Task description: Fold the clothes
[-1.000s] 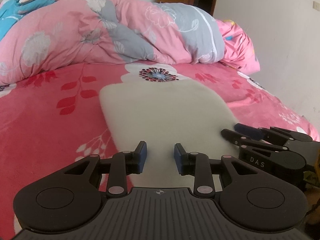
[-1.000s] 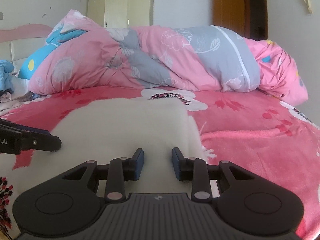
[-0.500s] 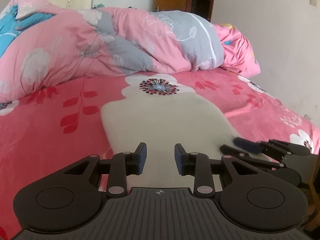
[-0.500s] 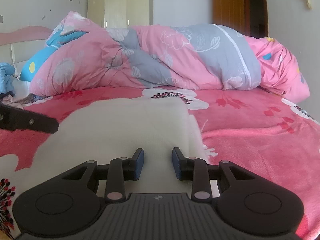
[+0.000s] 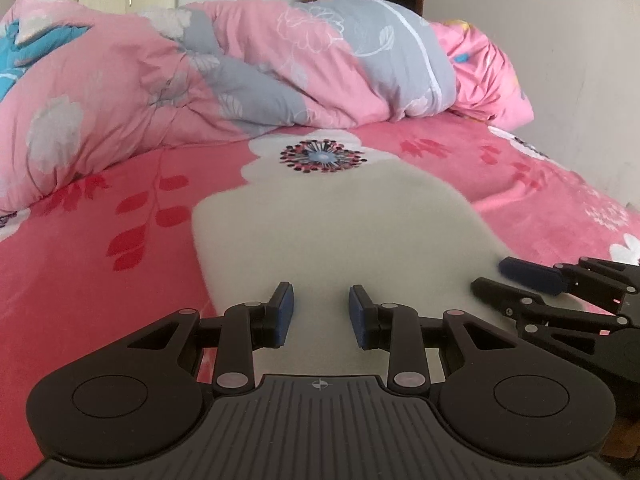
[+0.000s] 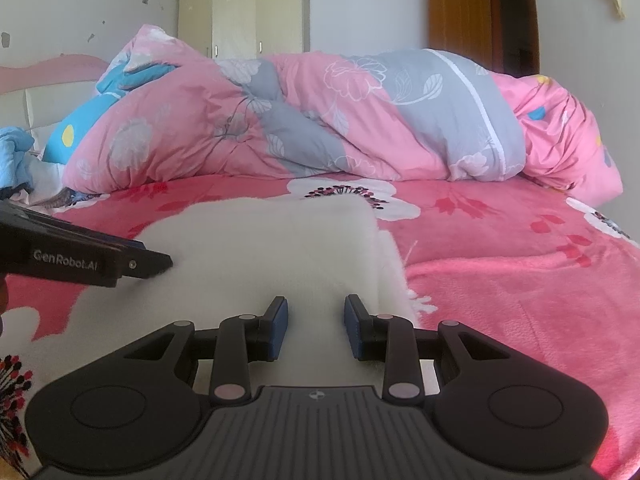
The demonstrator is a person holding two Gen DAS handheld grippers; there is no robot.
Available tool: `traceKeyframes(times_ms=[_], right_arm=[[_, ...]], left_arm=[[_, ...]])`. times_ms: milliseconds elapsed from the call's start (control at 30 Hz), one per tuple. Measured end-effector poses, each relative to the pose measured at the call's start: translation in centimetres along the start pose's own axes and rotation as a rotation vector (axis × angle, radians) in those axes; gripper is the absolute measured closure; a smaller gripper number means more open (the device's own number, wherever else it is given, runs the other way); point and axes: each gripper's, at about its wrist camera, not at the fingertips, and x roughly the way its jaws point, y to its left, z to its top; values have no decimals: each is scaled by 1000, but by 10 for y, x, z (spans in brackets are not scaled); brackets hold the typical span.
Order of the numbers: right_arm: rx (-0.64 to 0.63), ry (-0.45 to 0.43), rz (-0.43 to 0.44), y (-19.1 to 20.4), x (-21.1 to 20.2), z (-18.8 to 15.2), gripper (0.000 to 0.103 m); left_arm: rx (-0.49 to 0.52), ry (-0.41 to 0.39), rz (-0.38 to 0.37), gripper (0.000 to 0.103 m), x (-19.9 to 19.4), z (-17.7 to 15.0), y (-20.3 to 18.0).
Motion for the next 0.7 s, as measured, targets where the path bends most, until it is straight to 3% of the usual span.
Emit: traceKeyframes(times_ms=[300, 533, 700], right_arm=[[-25, 76, 8, 6, 0, 25, 69], [-23, 9, 34, 7, 3, 62, 69], [-3, 126, 33, -9, 50, 41, 69]], left_arm=[[-9, 13, 3, 73, 2, 2, 1], [-19, 20, 0, 73, 2, 3, 3], [-22, 24, -5, 73, 3, 3, 3]])
